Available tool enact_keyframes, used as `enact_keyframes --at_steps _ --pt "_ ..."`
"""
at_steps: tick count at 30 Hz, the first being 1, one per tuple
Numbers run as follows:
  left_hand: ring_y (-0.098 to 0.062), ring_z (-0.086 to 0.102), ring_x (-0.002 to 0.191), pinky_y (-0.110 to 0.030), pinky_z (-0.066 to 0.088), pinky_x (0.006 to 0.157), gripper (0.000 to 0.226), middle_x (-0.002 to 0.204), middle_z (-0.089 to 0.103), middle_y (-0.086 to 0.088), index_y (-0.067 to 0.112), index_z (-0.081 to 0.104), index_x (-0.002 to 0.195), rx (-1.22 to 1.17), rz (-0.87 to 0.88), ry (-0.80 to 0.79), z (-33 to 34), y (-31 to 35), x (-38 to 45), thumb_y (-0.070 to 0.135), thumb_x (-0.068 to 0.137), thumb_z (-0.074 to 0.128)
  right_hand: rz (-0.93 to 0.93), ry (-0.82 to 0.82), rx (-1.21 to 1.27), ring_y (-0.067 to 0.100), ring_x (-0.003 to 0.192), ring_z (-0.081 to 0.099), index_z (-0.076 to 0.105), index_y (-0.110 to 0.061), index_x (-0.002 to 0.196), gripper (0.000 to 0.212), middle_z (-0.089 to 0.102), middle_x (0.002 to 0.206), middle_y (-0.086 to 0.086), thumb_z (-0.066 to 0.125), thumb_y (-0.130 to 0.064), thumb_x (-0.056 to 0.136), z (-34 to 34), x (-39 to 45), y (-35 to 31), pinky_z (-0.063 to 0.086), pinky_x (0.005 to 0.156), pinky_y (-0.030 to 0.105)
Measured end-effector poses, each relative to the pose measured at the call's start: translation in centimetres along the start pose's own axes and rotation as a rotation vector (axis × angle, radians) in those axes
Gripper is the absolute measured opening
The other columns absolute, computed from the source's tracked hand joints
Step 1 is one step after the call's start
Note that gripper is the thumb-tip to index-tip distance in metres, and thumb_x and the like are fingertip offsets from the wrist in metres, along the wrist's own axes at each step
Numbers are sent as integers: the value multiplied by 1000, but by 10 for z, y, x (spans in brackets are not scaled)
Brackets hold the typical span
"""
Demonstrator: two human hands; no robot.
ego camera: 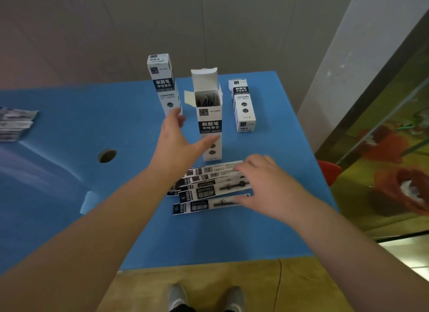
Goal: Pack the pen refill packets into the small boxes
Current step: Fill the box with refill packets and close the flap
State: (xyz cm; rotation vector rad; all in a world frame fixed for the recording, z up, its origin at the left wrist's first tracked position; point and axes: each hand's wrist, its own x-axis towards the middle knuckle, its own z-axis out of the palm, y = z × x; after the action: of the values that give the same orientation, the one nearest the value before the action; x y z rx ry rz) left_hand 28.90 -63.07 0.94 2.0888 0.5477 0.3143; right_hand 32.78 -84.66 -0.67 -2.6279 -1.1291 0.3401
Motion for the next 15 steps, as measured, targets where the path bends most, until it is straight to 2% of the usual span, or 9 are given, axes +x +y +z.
enact_keyframes --at_steps 2,4,7,9,10,12,15 --pt "-9 38 140 -39 37 117 110 151 39 4 22 16 158 -91 3 -5 4 10 12 44 75 85 -70 -17 -53 16 120 39 48 -27 139 69 44 127 -6 74 -54 80 7 1 -8 44 103 34" --pt "-7 38 141 -36 36 116 108 152 42 6 25 18 157 -137 9 -21 7 17 21 39 75 87 -127 -18 -104 17 122 38 50 -27 137 66 45 129 -5 74 -51 81 13 3 -15 42 103 33" --pt "1 54 122 -35 43 111 71 127 62 15 25 44 133 -124 45 -15 11 17 27 32 77 87 -201 -9 -167 18 122 40 55 -25 132 60 49 128 -5 73 -49 80 22 9 -22 42 104 36" --pt "0 63 107 -32 52 99 51 111 68 16 27 54 118 -116 56 -7 12 16 27 29 78 86 -215 -1 -183 18 120 42 58 -24 129 57 51 126 -5 73 -49 80 25 13 -25 43 105 39" --pt "1 65 101 -27 54 91 47 106 70 16 27 56 114 -118 57 -8 11 16 25 27 78 86 -214 4 -187 19 120 43 58 -23 130 57 51 126 -4 72 -49 81 25 14 -25 43 105 40" --pt "6 66 93 -16 53 79 47 101 71 17 25 57 114 -126 57 -5 9 15 20 25 78 87 -212 10 -196 20 122 43 55 -23 132 58 50 129 -3 70 -48 82 24 16 -26 42 105 39" --pt "7 67 94 -16 54 82 50 102 72 17 23 59 119 -129 58 7 2 11 11 23 78 87 -224 4 -211 20 121 44 57 -24 130 50 51 129 -4 66 -44 85 22 19 -25 42 104 38"
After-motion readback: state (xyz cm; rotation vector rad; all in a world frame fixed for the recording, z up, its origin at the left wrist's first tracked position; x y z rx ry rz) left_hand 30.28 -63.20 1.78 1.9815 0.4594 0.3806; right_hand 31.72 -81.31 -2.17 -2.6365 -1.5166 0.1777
